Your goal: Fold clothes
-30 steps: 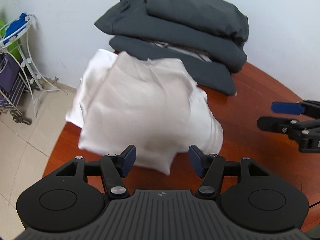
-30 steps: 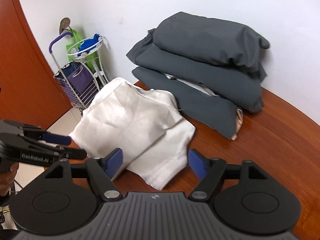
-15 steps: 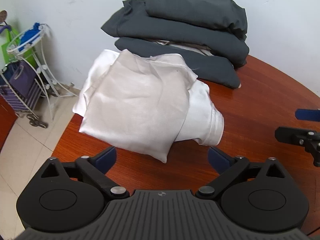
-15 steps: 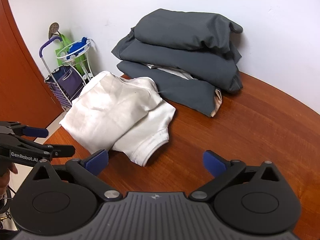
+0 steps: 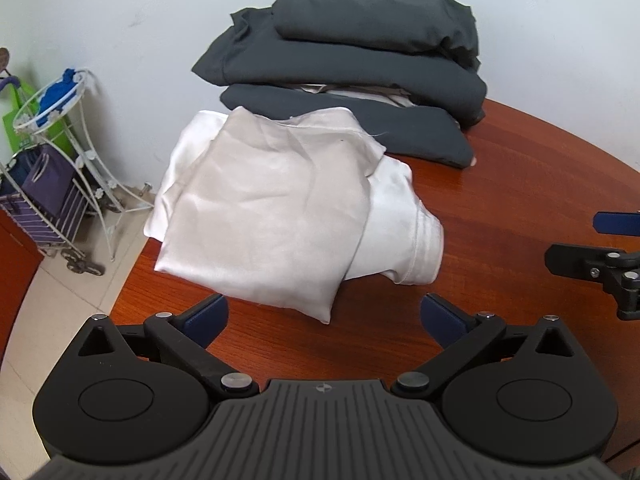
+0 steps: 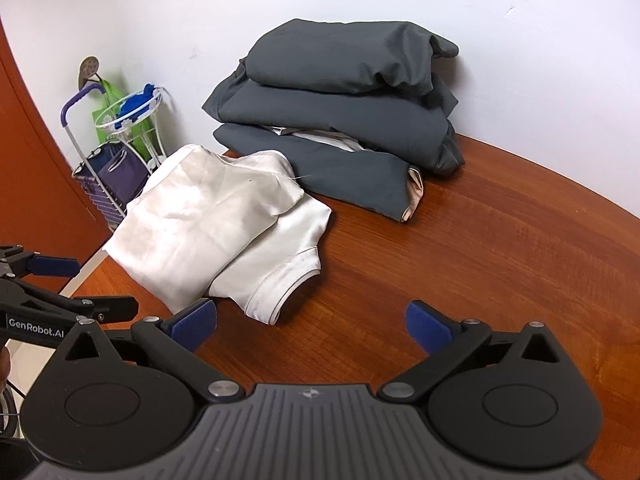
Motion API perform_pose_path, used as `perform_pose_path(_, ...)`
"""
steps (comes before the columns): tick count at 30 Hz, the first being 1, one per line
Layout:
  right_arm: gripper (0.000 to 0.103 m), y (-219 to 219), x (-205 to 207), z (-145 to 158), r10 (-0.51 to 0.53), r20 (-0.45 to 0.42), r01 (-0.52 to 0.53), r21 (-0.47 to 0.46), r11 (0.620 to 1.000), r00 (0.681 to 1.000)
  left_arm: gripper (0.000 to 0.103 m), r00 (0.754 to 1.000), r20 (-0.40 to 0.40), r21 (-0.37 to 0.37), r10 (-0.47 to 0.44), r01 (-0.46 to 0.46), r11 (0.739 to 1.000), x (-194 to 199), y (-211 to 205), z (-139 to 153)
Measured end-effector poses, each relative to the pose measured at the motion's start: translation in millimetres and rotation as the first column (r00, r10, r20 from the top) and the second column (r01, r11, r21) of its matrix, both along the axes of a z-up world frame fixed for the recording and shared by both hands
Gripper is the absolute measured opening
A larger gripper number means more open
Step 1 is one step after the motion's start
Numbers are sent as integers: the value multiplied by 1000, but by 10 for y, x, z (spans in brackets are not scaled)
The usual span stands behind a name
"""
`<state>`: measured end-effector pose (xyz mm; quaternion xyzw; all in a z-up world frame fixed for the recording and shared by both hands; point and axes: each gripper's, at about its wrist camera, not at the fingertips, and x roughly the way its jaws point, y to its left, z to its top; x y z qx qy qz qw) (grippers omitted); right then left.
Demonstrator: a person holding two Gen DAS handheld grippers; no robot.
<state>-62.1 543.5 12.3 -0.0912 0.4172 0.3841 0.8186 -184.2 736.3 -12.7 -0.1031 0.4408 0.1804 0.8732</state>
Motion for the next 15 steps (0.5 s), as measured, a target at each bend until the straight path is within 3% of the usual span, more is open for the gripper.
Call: perform_pose_path(15,102,-42,-92,-19,-80,8,80,2,997,997,103,995,5,7,-95,95,995,115,-6,-11)
